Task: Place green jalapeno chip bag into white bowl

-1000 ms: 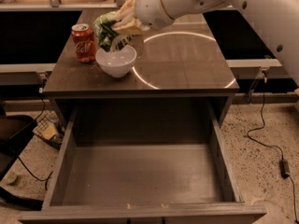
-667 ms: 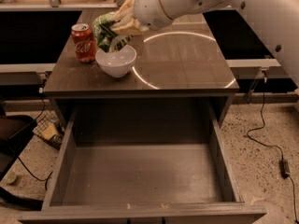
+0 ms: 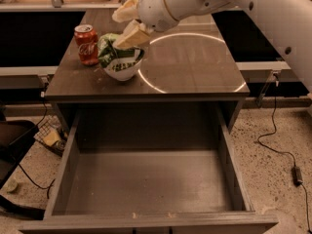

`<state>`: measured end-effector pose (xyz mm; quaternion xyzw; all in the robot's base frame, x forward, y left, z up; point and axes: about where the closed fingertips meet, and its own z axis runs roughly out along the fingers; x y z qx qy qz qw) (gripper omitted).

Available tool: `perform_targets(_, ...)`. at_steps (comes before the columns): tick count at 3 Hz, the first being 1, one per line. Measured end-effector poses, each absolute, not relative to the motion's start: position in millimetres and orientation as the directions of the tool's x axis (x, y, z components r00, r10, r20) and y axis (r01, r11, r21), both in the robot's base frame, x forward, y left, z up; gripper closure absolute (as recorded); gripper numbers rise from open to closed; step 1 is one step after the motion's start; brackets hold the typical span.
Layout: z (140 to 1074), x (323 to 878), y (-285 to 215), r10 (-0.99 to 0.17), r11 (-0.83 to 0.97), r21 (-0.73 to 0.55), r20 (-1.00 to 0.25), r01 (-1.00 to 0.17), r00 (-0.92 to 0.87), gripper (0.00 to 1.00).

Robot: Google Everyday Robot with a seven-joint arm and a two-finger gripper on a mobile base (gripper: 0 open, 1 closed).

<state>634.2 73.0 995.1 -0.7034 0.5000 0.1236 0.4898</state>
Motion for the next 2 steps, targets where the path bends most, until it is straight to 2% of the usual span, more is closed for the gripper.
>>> perform_targets(1,994.6,633.5,75.2,-0.581,-0.024,-0.565,-0.664,-0.825,0.471,0.00)
perform_targets(2,994.6,633.5,75.2,-0.581,-0.024,-0.565,-0.664,-0.825,0.471,0.00)
